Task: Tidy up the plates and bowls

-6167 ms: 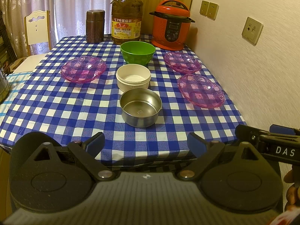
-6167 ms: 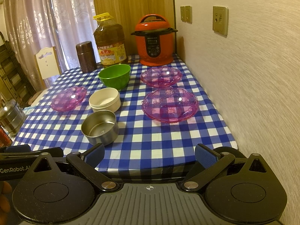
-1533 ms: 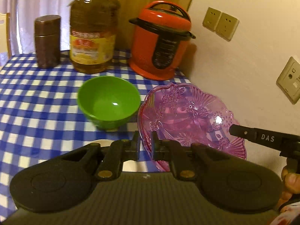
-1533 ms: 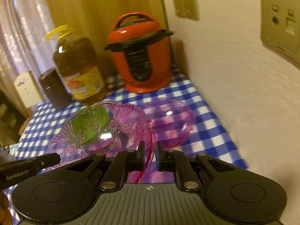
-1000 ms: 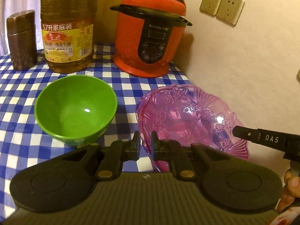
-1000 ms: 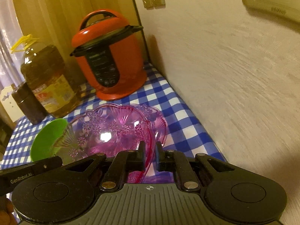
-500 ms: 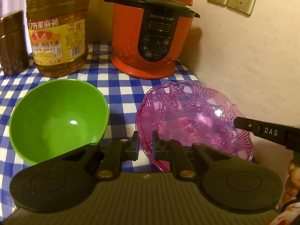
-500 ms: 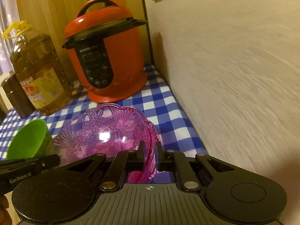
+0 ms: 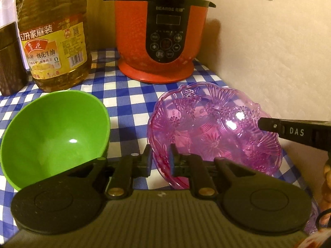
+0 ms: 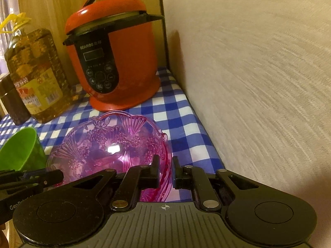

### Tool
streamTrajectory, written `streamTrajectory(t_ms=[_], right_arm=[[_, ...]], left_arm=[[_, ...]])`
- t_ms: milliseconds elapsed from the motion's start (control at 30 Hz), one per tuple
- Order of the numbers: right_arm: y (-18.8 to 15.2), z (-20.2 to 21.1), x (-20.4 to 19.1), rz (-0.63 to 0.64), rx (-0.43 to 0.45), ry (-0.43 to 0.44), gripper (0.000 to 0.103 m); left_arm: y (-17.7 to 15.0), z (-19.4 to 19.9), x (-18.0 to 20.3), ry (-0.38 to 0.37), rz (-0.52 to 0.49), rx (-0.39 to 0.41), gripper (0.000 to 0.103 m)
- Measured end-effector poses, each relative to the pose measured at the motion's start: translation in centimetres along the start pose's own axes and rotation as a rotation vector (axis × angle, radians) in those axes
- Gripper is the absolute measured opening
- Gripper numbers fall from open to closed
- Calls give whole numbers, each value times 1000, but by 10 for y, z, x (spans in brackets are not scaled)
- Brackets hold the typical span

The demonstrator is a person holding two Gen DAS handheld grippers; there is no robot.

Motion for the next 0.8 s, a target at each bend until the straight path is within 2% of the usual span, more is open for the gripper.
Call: streamTrajectory(t_ms=[267,300,333,367,400,433,500,800], right_arm=[[-2,-5,-1,9,-1,-7,11],[-2,-6,-1,13,-1,-11,11],[-2,-7,-1,20,0,-15,12],[-2,-8,-2,33,2,-21,15],[-3,-9,-2,38,-1,-26,23],[-2,-9,-1,28,5,-18,36],[-2,-8,3,-1,9,2,47],[-10,23,4,-36,40,16,47]], left_arm=[[1,-3,-2,10,-10,2,16],[1,-3,-2,18,-12,2,17],[1,-4,-2,27,-14,2,23],[1,-4,-1,24,-17,7,26],[1,-3,0,15,-17,12,29],[1,-3,1,12,-18,12,32],[0,0,2,12,-22,20,34],[1,23,2,1,-1,37,34]])
Point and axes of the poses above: each gripper's, at about its wrist camera, not at the fingertips, and z roughly against the way its jaws point, x to its right, y to its top, the point moved 9 cm from there along -z, roughly the way its jaws point, and after that the axes turned 11 degrees about -x, right-handed, at the moved point
